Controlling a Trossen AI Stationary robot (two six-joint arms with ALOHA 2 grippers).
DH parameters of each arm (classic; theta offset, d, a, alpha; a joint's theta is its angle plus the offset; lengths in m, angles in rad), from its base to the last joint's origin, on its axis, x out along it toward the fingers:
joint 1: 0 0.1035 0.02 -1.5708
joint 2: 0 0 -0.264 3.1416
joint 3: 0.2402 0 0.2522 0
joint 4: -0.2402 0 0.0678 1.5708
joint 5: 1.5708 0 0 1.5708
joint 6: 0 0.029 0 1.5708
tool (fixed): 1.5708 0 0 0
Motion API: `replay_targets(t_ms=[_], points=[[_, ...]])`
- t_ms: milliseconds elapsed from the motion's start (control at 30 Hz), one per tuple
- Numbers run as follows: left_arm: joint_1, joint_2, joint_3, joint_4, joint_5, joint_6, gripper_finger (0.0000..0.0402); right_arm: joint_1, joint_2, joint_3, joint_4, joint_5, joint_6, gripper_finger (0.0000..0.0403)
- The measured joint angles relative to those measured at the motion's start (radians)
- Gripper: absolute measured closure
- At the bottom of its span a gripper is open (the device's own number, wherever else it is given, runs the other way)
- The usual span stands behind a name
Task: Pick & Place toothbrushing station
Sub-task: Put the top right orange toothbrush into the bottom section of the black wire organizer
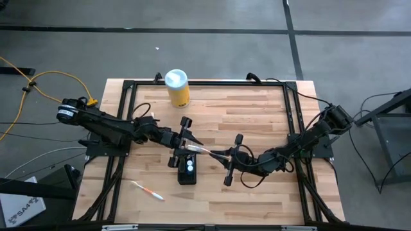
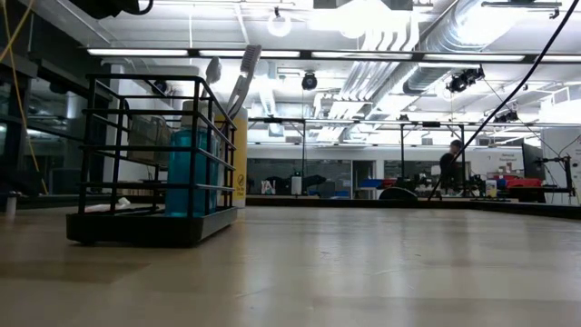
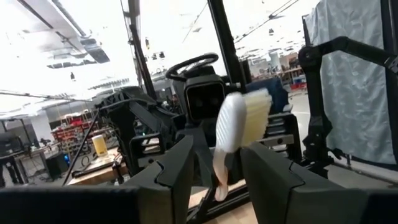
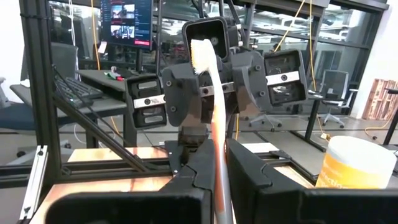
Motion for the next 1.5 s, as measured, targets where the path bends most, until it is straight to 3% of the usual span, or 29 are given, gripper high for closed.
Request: replay_targets(t_ms=[167,500,767,1167,1367,1500], points=[[0.000,0.000,0.000,0.006,0.000,0.003,0.0299,0.000,0.000,0.000,0.000,0.000,0.000,0.0389],[0.000,0.000,0.000,0.007,0.000,0.014,0.0387,0.000,0.000,0.000,0.000,-0.003,0.000,0.0389],[0.000,0.000,0.000,0.010,0.000,0.029,0.0394,0.000,0.000,0.000,0.000,-0.007,0.012,0.0388],[-0.004,0.000,-0.001,-0.038,-0.002,-0.050,0.0397,0.001,0.000,0.000,-0.040,0.002,0.017,0.0270],[-0.098,-0.005,-0.002,-0.112,-0.212,0.031,0.0397,0.032,0.000,0.000,-0.036,0.016,-0.025,0.0235],[-0.204,-0.018,-0.002,-0.146,-0.358,0.104,0.0398,0.075,0.000,0.000,-0.020,0.090,-0.066,0.0225]])
